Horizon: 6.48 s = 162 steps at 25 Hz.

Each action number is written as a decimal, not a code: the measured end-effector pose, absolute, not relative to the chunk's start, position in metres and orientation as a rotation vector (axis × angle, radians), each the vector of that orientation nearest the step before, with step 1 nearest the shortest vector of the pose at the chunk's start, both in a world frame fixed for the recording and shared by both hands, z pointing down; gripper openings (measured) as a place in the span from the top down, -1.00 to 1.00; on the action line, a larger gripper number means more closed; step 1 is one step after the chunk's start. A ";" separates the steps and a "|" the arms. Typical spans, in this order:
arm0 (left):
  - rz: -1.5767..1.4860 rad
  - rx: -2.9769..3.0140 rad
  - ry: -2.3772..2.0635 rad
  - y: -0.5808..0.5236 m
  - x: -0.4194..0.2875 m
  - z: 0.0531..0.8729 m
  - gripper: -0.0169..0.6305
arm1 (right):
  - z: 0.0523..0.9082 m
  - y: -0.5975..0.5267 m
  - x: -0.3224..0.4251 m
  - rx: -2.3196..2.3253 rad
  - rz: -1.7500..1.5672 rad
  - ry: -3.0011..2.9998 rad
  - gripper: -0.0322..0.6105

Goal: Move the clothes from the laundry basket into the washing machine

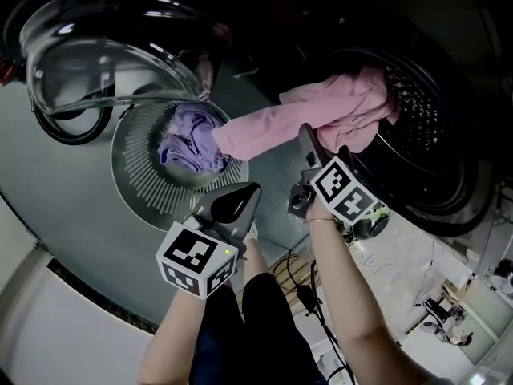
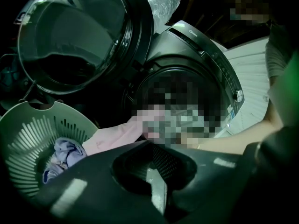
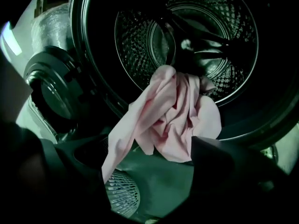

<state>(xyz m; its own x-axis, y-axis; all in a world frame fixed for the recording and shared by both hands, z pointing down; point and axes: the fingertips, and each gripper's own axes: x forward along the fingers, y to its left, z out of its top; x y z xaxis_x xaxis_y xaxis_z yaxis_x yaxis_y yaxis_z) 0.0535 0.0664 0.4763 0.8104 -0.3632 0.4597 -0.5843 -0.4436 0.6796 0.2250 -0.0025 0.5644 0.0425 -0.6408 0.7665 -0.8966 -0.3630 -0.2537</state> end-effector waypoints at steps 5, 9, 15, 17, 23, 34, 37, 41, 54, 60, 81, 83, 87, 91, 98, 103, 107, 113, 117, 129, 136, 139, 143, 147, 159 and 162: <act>0.295 2.084 -0.681 0.069 0.058 0.478 0.93 | 0.593 -0.021 0.234 2.006 1.202 -1.499 -0.76; 0.283 2.082 -0.685 0.069 0.057 0.482 0.93 | 0.598 -0.030 0.253 2.070 1.161 -1.373 -0.32; 0.281 2.078 -0.682 0.071 0.056 0.484 0.93 | 0.585 -0.030 0.272 2.080 1.195 -1.383 0.60; 0.279 2.076 -0.687 0.071 0.055 0.483 0.93 | 0.565 -0.038 0.272 2.090 1.134 -1.481 0.64; 0.282 2.085 -0.694 0.070 0.056 0.479 0.93 | 0.494 -0.089 0.300 2.282 0.864 -1.625 0.65; 0.296 2.102 -0.698 0.071 0.058 0.479 0.93 | 0.486 -0.132 0.350 2.387 0.863 -1.558 -0.18; 0.293 2.104 -0.696 0.069 0.061 0.478 0.93 | 0.502 -0.119 0.339 2.329 0.904 -1.552 -0.34; 0.293 2.112 -0.698 0.065 0.061 0.476 0.93 | 0.510 -0.097 0.309 2.244 0.930 -1.620 -0.38; 0.292 2.098 -0.707 0.068 0.059 0.480 0.93 | 0.603 -0.038 0.230 1.984 1.274 -1.547 -0.32; 0.292 2.093 -0.711 0.070 0.056 0.482 0.93 | 0.601 -0.049 0.245 1.992 1.278 -1.493 0.65; 0.294 2.095 -0.723 0.066 0.045 0.481 0.93 | 0.521 -0.126 0.341 2.377 0.924 -1.528 -0.28; 0.295 2.092 -0.725 0.065 0.044 0.483 0.93 | 0.532 -0.117 0.344 2.377 0.980 -1.478 -0.40; 0.299 2.090 -0.736 0.064 0.041 0.485 0.93 | 0.536 -0.105 0.342 2.353 1.018 -1.474 -0.59; 0.299 2.101 -0.792 0.058 0.034 0.483 0.93 | 0.523 -0.088 0.328 2.353 1.042 -1.524 -0.66; 0.360 2.060 -0.934 0.049 0.008 0.491 0.73 | 0.494 -0.042 0.247 2.167 1.128 -1.803 -0.46; 0.388 1.955 -1.055 0.045 -0.020 0.517 0.73 | 0.498 0.002 0.173 1.941 1.272 -1.930 0.40; 0.563 1.896 -1.105 0.050 -0.037 0.556 0.68 | 0.500 0.027 0.120 1.644 1.216 -2.094 0.81; 0.791 1.891 -1.016 0.052 -0.038 0.626 0.36 | 0.510 0.058 0.072 1.305 1.356 -2.250 0.81; 0.938 1.863 -1.013 0.054 -0.035 0.678 0.23 | 0.519 0.072 0.075 1.271 1.383 -2.239 0.81; 1.155 1.753 -0.977 0.064 -0.046 0.772 0.69 | 0.562 0.101 0.091 1.298 1.526 -2.159 0.81; 0.998 1.812 -0.985 0.064 -0.043 0.715 0.90 | 0.543 0.093 0.084 1.264 1.462 -2.189 0.81; 0.872 1.856 -0.991 0.065 -0.039 0.665 0.90 | 0.524 0.083 0.075 1.241 1.365 -2.237 0.81; 0.764 1.977 -0.966 0.063 -0.031 0.589 0.91 | 0.502 0.074 0.063 1.227 1.271 -2.257 0.81; 0.659 2.071 -0.950 0.056 -0.021 0.515 0.91 | 0.488 0.073 0.046 1.129 1.194 -2.257 0.48; 0.411 2.166 -0.846 0.045 -0.007 0.388 0.91 | 0.465 0.057 0.007 0.912 0.802 -2.344 0.34; 0.385 2.175 -0.887 0.044 -0.009 0.387 0.91 | 0.456 0.051 0.007 0.969 0.885 -2.351 0.74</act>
<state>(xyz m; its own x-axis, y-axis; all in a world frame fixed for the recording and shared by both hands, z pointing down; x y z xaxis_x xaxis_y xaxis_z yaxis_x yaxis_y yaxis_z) -0.0094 0.0438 0.3870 0.7156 -0.4753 0.5118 -0.6985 -0.4849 0.5263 0.0069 0.0507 0.4559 -0.6547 -0.4550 0.6036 -0.7401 0.5484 -0.3893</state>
